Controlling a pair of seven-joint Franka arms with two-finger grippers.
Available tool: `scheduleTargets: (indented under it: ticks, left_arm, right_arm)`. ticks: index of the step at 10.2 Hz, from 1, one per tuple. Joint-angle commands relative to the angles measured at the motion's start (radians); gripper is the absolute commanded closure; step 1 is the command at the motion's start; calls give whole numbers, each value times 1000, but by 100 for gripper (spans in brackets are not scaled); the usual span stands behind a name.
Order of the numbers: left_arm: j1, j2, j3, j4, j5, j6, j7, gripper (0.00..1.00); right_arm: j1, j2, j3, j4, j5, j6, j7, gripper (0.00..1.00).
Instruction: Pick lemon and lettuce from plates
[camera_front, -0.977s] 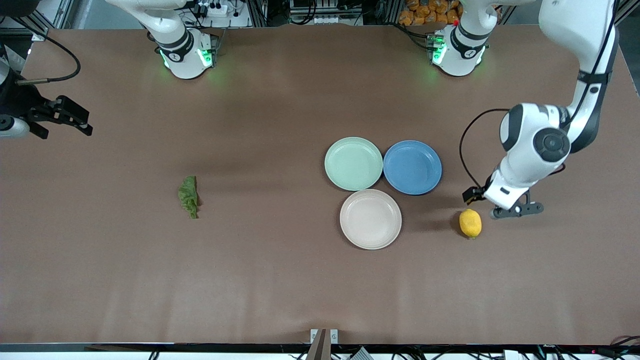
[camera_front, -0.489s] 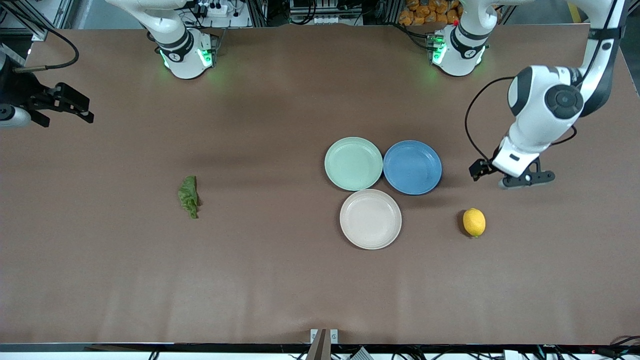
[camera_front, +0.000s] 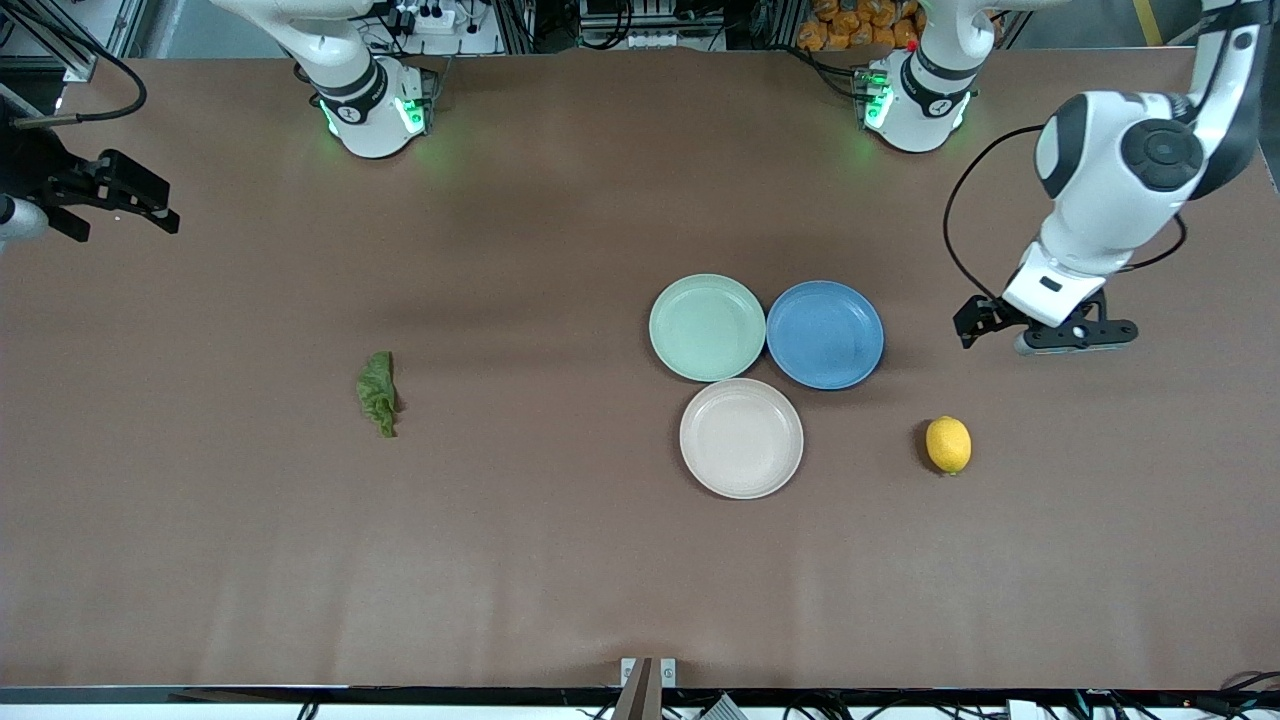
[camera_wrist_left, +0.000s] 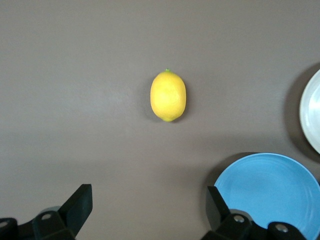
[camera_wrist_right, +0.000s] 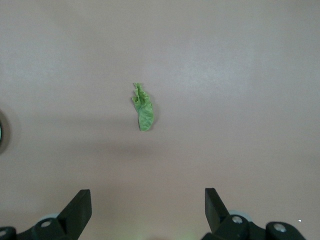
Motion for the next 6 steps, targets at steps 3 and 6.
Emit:
scheduleTargets:
  ticks: [3, 6]
  left_arm:
    - [1, 4, -10, 335, -50, -350, 141, 0]
    - [-2, 27, -9, 499, -82, -480, 140, 0]
  right_arm:
    - [-29, -31, 5, 3, 20, -21, -4, 0]
    - [-26, -21, -26, 4, 22, 9, -2, 0]
